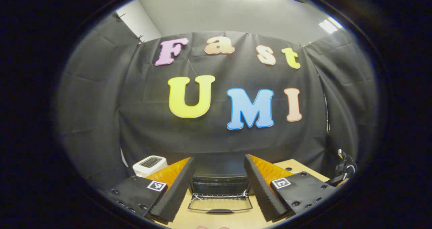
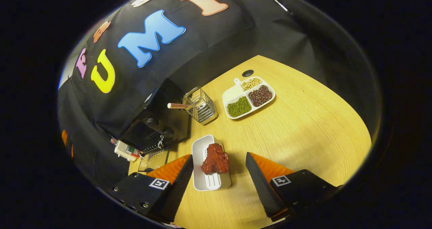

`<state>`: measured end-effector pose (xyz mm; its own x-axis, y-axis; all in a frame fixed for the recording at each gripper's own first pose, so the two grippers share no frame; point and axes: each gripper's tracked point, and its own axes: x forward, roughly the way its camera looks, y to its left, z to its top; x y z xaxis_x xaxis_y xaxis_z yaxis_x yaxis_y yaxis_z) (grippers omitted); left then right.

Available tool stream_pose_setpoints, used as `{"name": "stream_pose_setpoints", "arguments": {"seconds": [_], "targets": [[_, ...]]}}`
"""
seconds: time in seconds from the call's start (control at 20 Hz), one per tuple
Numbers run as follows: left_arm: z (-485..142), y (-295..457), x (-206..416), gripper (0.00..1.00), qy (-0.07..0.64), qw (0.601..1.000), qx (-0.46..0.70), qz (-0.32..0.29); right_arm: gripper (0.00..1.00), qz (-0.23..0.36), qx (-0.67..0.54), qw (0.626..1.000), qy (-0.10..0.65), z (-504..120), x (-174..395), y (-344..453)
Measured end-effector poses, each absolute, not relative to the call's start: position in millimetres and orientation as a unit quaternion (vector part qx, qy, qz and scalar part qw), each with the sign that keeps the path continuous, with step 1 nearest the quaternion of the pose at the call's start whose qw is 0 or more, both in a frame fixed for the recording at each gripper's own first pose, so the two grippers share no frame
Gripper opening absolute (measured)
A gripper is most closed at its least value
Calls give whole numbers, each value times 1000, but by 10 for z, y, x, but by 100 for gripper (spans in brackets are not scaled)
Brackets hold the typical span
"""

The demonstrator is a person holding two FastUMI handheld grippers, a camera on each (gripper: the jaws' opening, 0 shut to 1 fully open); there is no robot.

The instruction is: Open the electric oven with the left hand, put the food in, and close the electric oven.

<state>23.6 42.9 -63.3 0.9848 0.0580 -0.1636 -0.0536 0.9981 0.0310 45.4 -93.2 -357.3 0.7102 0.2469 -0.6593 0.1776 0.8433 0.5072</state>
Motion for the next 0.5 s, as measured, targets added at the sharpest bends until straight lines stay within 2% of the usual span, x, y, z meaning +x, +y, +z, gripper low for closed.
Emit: {"name": "stream_pose_setpoints", "arguments": {"seconds": [0.05, 0.1, 0.15, 0.25, 0.3, 0.35, 0.4, 0.45, 0.5], "targets": [[-661, 465, 200, 100, 89, 995, 10, 37, 91, 25, 286, 877, 385, -3624, 501, -901], [-686, 506, 158, 92, 93, 995, 7, 45, 90, 31, 290, 873, 391, -3703, 532, -850], [-705, 542, 109, 100, 98, 994, 6, 52, 81, 28, 289, 869, 400, -3787, 557, -832], [-762, 601, 31, 100, 111, 992, 8, 60, 68, 29, 298, 866, 400, -3853, 623, -805], [-769, 637, 10, 100, 115, 991, 10, 63, 45, 29, 311, 865, 392, -3743, 617, -825], [-765, 659, -1, 100, 117, 991, 12, 65, 35, 31, 322, 862, 390, -3699, 628, -819], [-761, 671, -8, 100, 116, 991, 14, 67, 29, 41, 336, 859, 383, -3713, 653, -741], [-745, 682, -16, 100, 115, 991, 13, 67, 28, 35, 346, 854, 386, -3664, 652, -767], [-739, 702, -15, 100, 114, 991, 11, 67, 15, 36, 354, 851, 386, -3726, 661, -714]]}}
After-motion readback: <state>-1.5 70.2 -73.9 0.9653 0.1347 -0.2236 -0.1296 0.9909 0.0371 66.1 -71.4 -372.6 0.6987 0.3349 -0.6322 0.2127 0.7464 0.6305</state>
